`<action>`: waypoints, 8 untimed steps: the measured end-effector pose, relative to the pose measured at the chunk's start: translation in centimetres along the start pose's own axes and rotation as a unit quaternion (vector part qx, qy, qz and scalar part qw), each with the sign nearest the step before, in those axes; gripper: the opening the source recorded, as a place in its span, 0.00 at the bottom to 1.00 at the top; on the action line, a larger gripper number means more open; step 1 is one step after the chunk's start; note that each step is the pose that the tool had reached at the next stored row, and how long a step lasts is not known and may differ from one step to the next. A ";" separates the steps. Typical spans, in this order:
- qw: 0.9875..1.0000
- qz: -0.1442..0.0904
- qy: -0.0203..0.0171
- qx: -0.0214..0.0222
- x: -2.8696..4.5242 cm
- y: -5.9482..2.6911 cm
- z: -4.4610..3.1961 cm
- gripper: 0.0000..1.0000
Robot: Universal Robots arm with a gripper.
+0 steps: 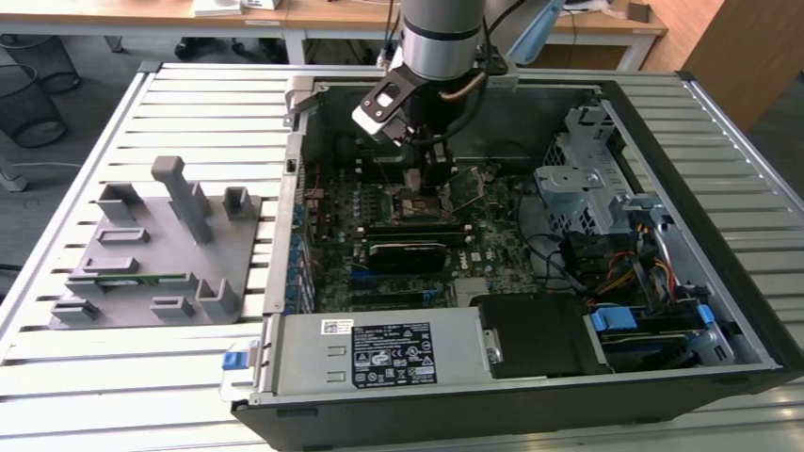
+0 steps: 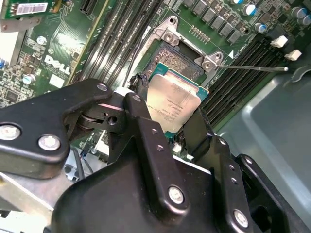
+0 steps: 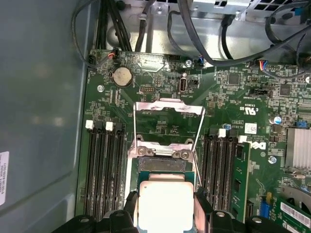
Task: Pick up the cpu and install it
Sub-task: 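Place the cpu into insertion slot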
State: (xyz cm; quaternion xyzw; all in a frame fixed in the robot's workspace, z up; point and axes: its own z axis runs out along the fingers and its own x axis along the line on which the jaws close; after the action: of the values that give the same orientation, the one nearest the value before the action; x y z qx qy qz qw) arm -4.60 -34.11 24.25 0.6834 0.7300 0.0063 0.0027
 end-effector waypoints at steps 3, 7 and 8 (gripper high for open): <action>1.000 0.002 0.000 0.000 0.08 -0.01 0.48 0.54; 1.000 0.007 0.000 0.000 0.17 0.00 0.99 0.54; 1.000 0.009 0.000 0.000 0.19 0.00 1.12 0.54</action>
State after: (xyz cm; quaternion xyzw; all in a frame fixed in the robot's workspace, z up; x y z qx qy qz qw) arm -4.60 -33.92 23.14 0.6902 0.7235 0.0064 0.0029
